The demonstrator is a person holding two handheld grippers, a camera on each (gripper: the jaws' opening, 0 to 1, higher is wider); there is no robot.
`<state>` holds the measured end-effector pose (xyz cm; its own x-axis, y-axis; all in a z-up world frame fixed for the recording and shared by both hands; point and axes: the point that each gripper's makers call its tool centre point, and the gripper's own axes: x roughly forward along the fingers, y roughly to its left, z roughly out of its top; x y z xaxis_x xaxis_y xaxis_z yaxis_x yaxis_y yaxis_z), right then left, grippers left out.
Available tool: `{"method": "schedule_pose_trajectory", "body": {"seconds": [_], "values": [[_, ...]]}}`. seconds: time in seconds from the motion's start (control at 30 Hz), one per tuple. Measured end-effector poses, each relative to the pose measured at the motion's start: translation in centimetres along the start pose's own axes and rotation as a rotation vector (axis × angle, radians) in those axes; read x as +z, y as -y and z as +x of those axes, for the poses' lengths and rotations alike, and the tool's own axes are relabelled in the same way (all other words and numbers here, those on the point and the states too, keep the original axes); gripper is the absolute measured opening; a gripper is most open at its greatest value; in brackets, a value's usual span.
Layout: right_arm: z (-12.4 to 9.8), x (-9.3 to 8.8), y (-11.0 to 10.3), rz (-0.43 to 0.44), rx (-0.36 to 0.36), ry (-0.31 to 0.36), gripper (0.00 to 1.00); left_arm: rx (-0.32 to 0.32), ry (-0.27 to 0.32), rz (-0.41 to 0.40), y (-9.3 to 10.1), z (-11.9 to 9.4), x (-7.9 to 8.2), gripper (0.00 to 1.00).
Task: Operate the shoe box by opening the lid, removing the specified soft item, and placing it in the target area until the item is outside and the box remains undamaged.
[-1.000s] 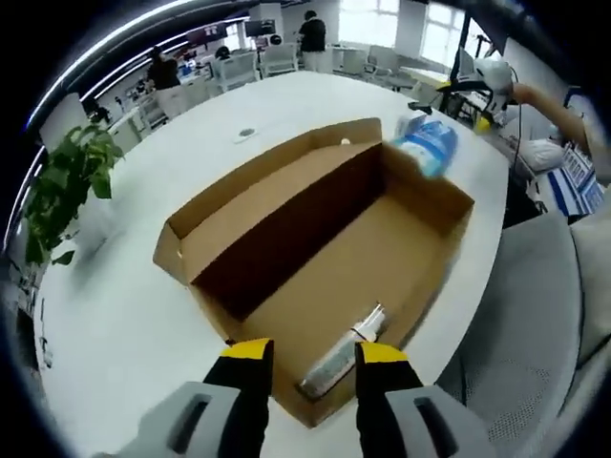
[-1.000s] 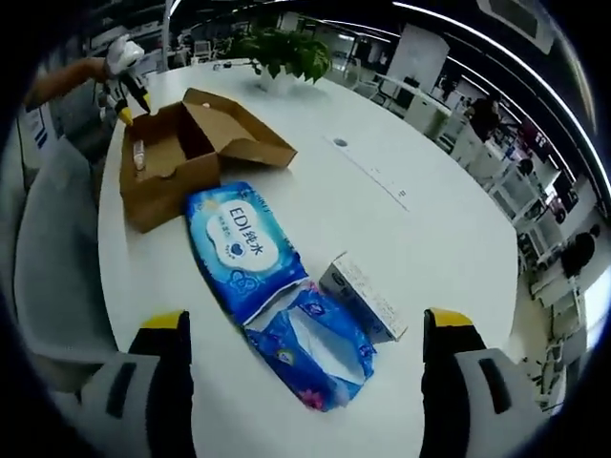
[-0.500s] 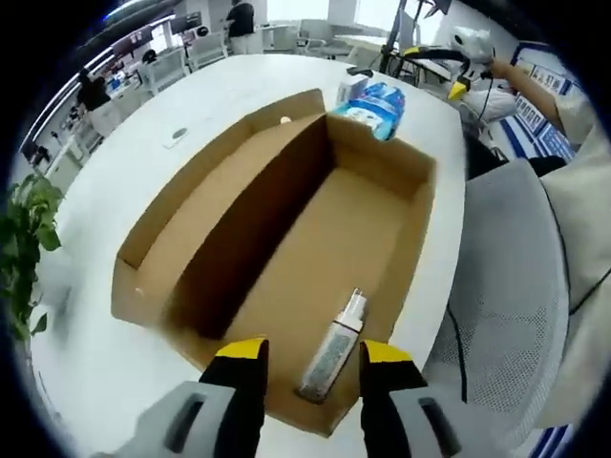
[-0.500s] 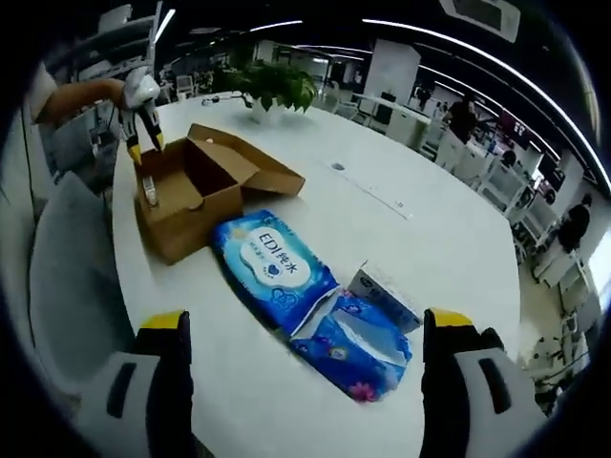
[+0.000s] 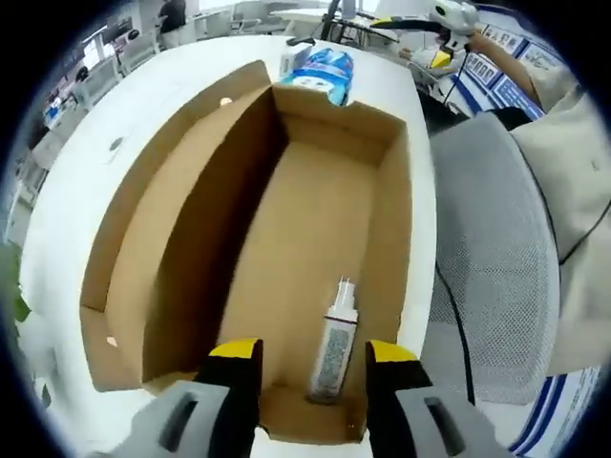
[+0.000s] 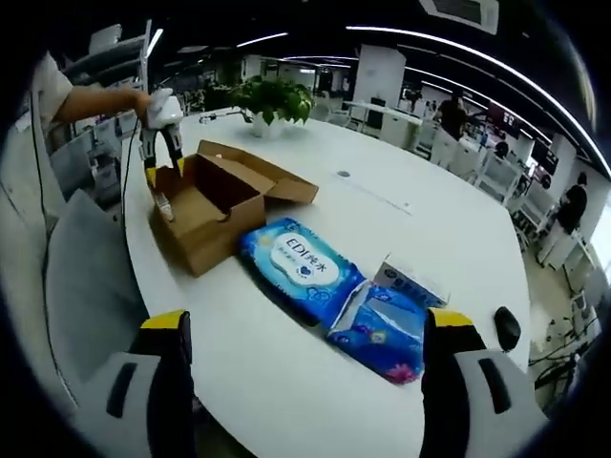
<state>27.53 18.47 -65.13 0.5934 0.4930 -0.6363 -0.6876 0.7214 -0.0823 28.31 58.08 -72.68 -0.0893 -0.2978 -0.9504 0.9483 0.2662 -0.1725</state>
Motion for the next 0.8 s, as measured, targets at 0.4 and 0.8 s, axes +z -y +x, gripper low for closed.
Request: {"method": "schedule_pose_trajectory", "body": {"seconds": [0.4, 0.8], "values": [[-0.6, -2.0, -1.9, 0.067, -0.011, -0.009, 0.96, -0.142, -0.144, 0.135, 0.6, 2.4, -0.8, 0.47], [-1.4, -1.7, -2.7, 0.113, -0.035, 0.024, 0.96, -0.151, -0.171, 0.187, 0.0, 4.9, -1.5, 0.44]]}}
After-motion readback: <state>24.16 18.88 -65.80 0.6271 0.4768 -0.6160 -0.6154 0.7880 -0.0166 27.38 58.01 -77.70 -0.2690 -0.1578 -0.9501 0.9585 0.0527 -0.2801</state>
